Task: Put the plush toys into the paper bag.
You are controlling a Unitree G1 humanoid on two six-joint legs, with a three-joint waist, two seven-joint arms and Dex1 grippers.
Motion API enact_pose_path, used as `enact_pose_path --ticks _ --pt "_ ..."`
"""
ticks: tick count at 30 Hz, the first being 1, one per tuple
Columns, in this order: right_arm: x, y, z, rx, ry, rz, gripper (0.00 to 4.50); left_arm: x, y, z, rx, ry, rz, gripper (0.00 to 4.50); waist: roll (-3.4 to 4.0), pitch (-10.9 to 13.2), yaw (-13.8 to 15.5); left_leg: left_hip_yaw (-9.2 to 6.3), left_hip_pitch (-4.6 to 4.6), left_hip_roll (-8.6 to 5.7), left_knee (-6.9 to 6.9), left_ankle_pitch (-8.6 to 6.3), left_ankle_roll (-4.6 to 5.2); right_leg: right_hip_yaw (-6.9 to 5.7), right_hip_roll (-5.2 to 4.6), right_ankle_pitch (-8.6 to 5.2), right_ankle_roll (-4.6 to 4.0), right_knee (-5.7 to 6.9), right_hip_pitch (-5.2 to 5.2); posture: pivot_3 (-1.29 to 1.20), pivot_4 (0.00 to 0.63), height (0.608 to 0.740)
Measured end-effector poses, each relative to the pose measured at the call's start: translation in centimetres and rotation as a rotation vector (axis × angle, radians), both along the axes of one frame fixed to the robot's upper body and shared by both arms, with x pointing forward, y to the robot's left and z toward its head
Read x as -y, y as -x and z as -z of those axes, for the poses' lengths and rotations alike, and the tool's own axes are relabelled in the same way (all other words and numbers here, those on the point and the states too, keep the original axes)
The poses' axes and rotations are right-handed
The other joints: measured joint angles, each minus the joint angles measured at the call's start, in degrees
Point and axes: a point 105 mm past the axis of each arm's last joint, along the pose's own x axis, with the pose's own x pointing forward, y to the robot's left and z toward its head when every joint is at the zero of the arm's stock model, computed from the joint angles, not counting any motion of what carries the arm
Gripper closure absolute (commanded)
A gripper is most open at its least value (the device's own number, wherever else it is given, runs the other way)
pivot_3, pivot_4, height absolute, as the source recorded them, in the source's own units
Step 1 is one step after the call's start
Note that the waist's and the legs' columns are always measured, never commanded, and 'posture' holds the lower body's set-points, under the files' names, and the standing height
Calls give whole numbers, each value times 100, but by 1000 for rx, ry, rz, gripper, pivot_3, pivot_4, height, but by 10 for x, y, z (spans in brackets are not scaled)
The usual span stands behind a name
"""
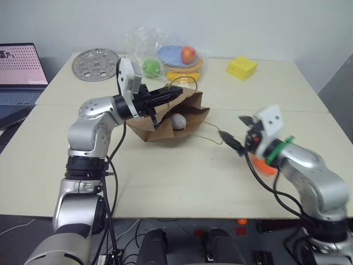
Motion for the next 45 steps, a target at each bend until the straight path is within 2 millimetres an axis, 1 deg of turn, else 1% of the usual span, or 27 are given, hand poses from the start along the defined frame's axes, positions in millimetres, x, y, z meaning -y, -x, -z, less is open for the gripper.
enact_pose_path --ticks 1,3,5,6,8,10,11,12,14,15,19,20,21,23,25,26,27,29,31,33,37,39,42,45 --pt "12 4 10 -31 2 50 28 -1 0 1 -8 -7 3 4500 0 0 -4 1 0 0 0 0 0 1 0 0 0 0 -1 0 150 740" --pt "32 19 30 -87 25 142 28 -1 2 3 -19 -16 18 4500 1 0 -9 0 3 0 -1 0 0 2 1 -3 5 2 0 0 150 740" --pt "45 35 47 -124 19 228 28 -1 2 4 -23 -19 23 4500 1 0 -21 -1 5 1 0 0 0 3 3 -4 7 8 0 0 150 740" --pt "47 39 52 -137 14 247 28 0 2 4 -23 -19 24 4500 1 0 -43 1 8 2 1 0 0 7 3 -4 7 9 0 0 150 740" --pt "49 40 55 -128 -2 281 28 1 3 5 -25 -20 33 4500 1 0 -75 4 20 0 4 1 1 16 4 -6 11 11 3 0 150 740" --pt "53 38 58 -110 -8 311 28 3 3 6 -27 -25 41 4500 0 0 -76 3 40 -1 6 1 1 17 4 -9 17 9 17 0 150 740" --pt "57 35 64 -115 -1 336 28 3 3 6 -28 -25 42 4500 0 0 -73 5 49 -2 6 1 1 17 2 -10 10 6 27 0 150 740" --pt "61 34 71 -129 6 355 191 3 4 6 -27 -26 43 4500 0 0 -65 8 55 -2 6 1 1 18 0 -27 -24 5 34 0 150 740" --pt "64 32 83 -149 3 370 627 3 3 6 -27 -29 42 4500 0 0 -49 11 57 -3 6 2 1 21 -2 -29 -36 5 37 0 150 740" --pt "63 31 85 -147 -3 364 970 3 3 7 -28 -29 42 4500 0 0 -48 10 57 -3 6 2 1 21 -2 -29 -36 5 37 0 150 740" --pt "59 30 81 -111 -6 334 2329 2 3 7 -34 -30 39 4500 0 0 -44 9 57 -2 5 2 2 20 -1 -29 -34 6 38 0 150 740" --pt "59 30 80 -107 -4 332 2794 2 2 8 -35 -31 37 4500 1 0 -43 10 56 -3 4 1 1 20 -1 -24 -25 6 39 0 150 740" --pt "59 29 81 -105 -4 331 3085 2 2 8 -38 -31 36 4500 1 0 -42 9 56 -3 2 0 1 20 -1 -23 -24 6 40 0 150 740" --pt "59 29 81 -102 -4 325 3828 1 2 8 -44 -31 35 4500 1 0 -39 7 55 -4 -2 -1 -1 18 0 -25 -22 6 39 0 150 740" --pt "58 28 78 -88 8 300 4471 1 2 8 -46 -31 34 4500 1 0 -40 5 56 -3 -5 -2 -2 17 2 -26 -20 7 39 0 150 740" --pt "56 28 77 -89 8 279 4492 1 2 8 -46 -31 34 4500 1 0 -41 5 56 -2 -5 -3 -2 16 3 -26 -20 7 39 0 150 740" --pt "49 25 73 -91 -4 227 4492 1 2 8 -46 -32 33 4500 1 0 -51 5 56 -1 -5 -3 -2 17 4 -26 -20 10 38 0 150 740" --pt "25 19 59 -76 -38 94 4492 2 2 8 -45 -33 35 4500 1 1 -72 4 59 2 -2 -2 -2 19 7 -25 -19 15 37 0 150 740" --pt "0 14 39 -34 -67 -21 4492 3 3 8 -44 -32 40 4500 1 1 -70 -4 60 2 0 -1 -1 14 9 -25 -18 20 38 0 150 740" --pt "-14 10 25 -4 -80 -84 4492 3 3 7 -41 -33 42 4500 1 0 -41 -5 60 1 1 -1 -2 12 9 -25 -19 19 40 0 150 740" --pt "-41 -6 6 20 -81 -176 4492 5 3 5 -34 -33 51 4500 0 1 -28 2 55 -3 2 -2 -2 16 5 -24 -22 11 41 0 150 740" --pt "-51 -12 6 10 -80 -211 4492 6 3 3 -30 -34 54 4500 -1 1 -13 1 53 -3 0 -3 -3 13 4 -24 -22 9 41 0 150 740" --pt "-62 -25 13 -21 -66 -237 4492 7 2 5 -37 -36 57 4500 -1 1 -18 2 52 -3 -2 -4 -3 13 5 -24 -22 9 38 0 150 740" --pt "-70 -34 17 -26 -59 -260 4492 9 4 6 -41 -44 72 4500 -1 1 -21 0 51 -1 -3 -3 -3 10 7 -25 -22 12 37 0 150 740"
